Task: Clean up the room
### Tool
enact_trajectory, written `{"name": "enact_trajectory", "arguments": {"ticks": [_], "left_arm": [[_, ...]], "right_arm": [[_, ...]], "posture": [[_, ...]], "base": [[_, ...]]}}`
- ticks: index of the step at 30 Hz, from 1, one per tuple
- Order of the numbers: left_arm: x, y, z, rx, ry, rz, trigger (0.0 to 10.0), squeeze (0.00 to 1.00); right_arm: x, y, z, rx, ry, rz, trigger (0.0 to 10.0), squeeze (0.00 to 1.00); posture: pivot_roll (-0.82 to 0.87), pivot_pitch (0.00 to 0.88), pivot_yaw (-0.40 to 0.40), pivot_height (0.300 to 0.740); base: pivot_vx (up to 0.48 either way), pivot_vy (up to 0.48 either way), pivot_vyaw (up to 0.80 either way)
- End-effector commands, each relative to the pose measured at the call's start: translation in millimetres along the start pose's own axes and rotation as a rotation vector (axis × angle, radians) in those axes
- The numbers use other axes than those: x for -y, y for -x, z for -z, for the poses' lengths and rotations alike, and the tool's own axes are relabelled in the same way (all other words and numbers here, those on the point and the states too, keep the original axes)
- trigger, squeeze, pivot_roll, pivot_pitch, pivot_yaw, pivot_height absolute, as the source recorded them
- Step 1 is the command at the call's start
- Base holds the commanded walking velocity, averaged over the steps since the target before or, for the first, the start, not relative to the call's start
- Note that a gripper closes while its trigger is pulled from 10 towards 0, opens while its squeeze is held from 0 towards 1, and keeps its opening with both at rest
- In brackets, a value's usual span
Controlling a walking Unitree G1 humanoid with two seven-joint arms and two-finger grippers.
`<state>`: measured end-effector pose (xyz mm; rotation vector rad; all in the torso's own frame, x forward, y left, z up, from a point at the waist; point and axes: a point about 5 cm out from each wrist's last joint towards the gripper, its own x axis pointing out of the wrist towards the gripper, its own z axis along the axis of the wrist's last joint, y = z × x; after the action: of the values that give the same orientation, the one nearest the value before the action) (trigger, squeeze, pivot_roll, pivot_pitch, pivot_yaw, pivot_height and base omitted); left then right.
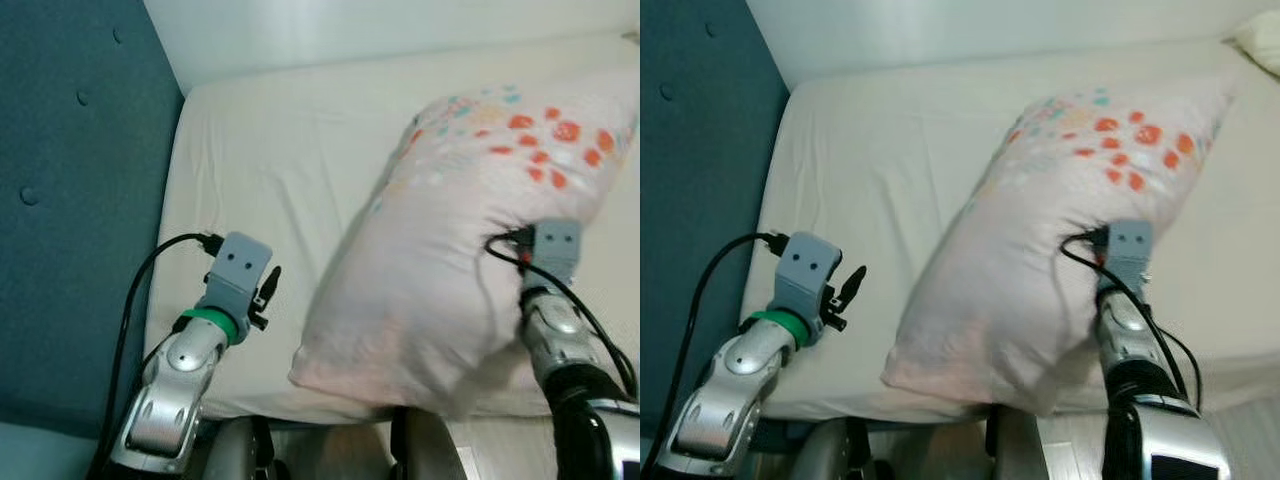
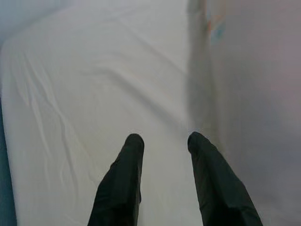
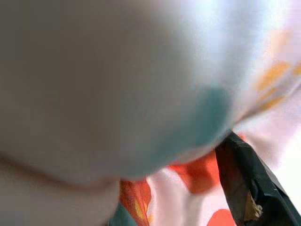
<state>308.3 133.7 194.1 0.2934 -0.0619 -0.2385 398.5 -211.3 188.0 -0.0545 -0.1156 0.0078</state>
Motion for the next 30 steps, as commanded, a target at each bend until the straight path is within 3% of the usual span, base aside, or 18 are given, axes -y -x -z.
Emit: {"name": "enact_trajectory", "arguments": {"ticks": [1,3,5,8,10,11,13,14,16,17,20,24,25,27,30], "left_arm": [[-2.6,1.3,-3.1,0.008,0.012,0.005,10.0,0.0],[-8.3,-0.8,-11.9,0.043,0.013,0.007,10.0,0.0],[-14.9,-1.7,-19.4,0.07,0.009,0.009,10.0,0.0],[-17.5,-1.9,-21.8,0.078,0.005,0.009,10.0,0.0],[-31.5,-2.9,-36.8,0.131,0.005,0.02,10.0,0.0],[-31.5,-2.9,-36.8,0.131,0.005,0.02,10.0,0.0],[-47.6,-3.8,-54.7,0.193,0.005,0.016,10.0,0.0],[-47.6,-3.8,-54.7,0.193,0.005,0.016,10.0,0.0],[-73.2,-4.9,-78.4,0.27,-0.019,-0.037,10.0,0.0],[-73.2,-4.9,-78.4,0.27,-0.019,-0.037,10.0,0.0],[-96.9,-1.7,-95.8,0.314,-0.054,-0.077,10.0,0.0],[-103.9,-0.2,-96.3,0.317,-0.078,-0.095,10.0,0.0],[-110.4,-2.6,-102.4,0.351,-0.062,-0.168,10.0,0.0],[-117.3,-5.2,-109.2,0.384,-0.042,-0.247,10.0,0.0],[-122.1,-6.9,-117.0,0.418,-0.024,-0.29,10.0,0.0]], "right_arm": [[-56.0,-7.7,-12.9,0.064,0.034,-0.255,10.0,0.0],[-104.2,-5.3,-24.2,0.133,0.077,-0.493,10.0,0.0],[-140.0,4.9,-28.8,0.187,0.107,-0.709,10.0,0.0],[-150.9,10.0,-29.5,0.205,0.111,-0.786,10.0,0.0],[-170.5,32.4,-25.3,0.232,0.151,-1.035,10.0,0.0],[-170.5,32.4,-25.3,0.232,0.151,-1.035,10.0,0.0],[-175.4,58.3,-21.1,0.225,0.184,-1.257,10.0,0.0],[-175.4,58.3,-21.1,0.225,0.184,-1.257,10.0,0.0],[-166.1,81.0,-16.4,0.181,0.192,-1.391,10.0,0.0],[-166.1,81.0,-16.4,0.181,0.192,-1.391,10.0,0.0],[-148.5,100.6,-3.9,0.101,0.187,-1.483,10.0,0.0],[-136.6,104.9,1.8,0.088,0.199,-1.443,10.0,0.0],[-128.4,97.5,-10.8,0.118,0.164,-1.358,10.0,0.0],[-123.7,93.2,-21.4,0.144,0.166,-1.318,10.0,0.0],[-119.0,84.2,-35.3,0.204,0.178,-1.229,10.0,0.0]], "posture": [[0.01,0.231,0.171,0.617],[0.0,0.223,0.167,0.617],[0.0,0.22,0.165,0.617],[0.0,0.22,0.165,0.617],[-0.02,0.217,0.161,0.617],[-0.02,0.217,0.161,0.617],[-0.03,0.215,0.157,0.617],[-0.03,0.215,0.157,0.617],[-0.05,0.211,0.153,0.617],[-0.05,0.211,0.153,0.617],[-0.05,0.206,0.153,0.617],[-0.06,0.199,0.155,0.617],[-0.07,0.188,0.16,0.617],[-0.07,0.185,0.162,0.617],[-0.08,0.181,0.161,0.617]], "base": [[0.0,0.0,0.0],[0.0,0.0,0.0],[0.0,0.0,0.0],[0.0,0.0,0.0],[0.0,0.0,0.0],[0.0,0.0,0.0],[0.0,0.0,0.0],[0.0,0.0,0.0],[0.0,0.0,0.0],[0.0,0.0,0.0],[0.0,0.0,0.0],[0.0,0.0,0.0],[0.0,0.0,0.0],[0.0,0.0,0.0],[0.0,0.0,0.0]]}}
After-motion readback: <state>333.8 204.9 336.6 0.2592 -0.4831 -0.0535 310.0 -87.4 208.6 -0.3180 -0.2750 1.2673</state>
